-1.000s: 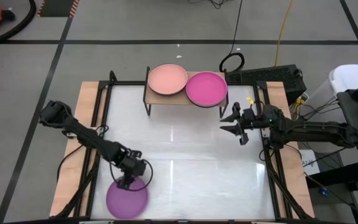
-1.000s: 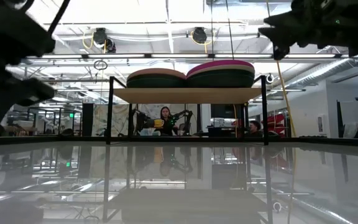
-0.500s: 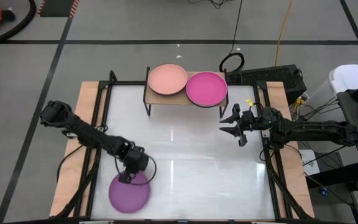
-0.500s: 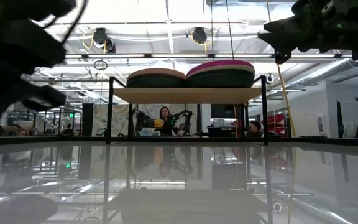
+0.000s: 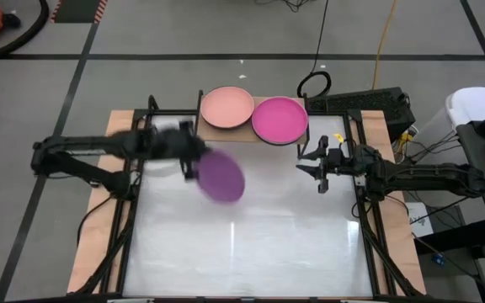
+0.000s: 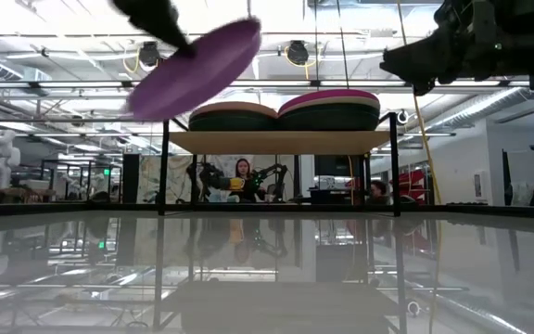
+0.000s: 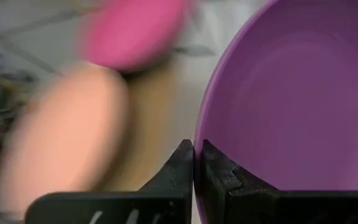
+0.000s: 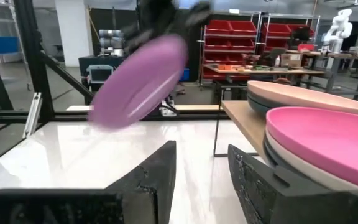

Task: Place and stack plates onto a shelf
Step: Stack the violet plate on top of the orange plate on the shelf

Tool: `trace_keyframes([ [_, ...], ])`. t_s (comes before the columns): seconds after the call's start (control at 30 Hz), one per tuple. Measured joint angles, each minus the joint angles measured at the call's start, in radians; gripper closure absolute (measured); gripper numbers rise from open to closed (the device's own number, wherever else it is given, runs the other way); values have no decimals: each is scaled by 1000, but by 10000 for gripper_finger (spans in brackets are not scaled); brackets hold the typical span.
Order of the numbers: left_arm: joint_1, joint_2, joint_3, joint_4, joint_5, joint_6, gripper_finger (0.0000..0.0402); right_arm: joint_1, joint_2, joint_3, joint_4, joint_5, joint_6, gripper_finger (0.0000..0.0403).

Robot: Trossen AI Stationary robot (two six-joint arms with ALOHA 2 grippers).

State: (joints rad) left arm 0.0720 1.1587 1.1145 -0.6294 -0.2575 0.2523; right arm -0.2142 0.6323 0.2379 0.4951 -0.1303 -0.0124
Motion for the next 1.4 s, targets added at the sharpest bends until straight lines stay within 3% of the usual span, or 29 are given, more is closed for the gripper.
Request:
trace_keyframes([
  [0.23, 367, 49, 220, 44, 142, -31, 391, -1, 0, -19, 15, 3, -8, 273],
  [0.4, 579, 186, 352, 48, 325, -99, 391, -1, 0, -36, 36, 4, -8, 273],
  [0.57, 719, 363, 477, 26, 514, -178, 391, -1, 0, -40, 39, 3, -4, 273],
  [0.77, 821, 496, 596, -94, 575, -207, 391, -1, 0, -40, 37, 0, 8, 273],
  [0.97, 868, 536, 605, -215, 575, -194, 389, 0, 0, -40, 20, 0, 38, 273],
  [1.4, 853, 540, 598, -234, 581, -191, 283, 0, 0, -40, 43, -1, 37, 273],
])
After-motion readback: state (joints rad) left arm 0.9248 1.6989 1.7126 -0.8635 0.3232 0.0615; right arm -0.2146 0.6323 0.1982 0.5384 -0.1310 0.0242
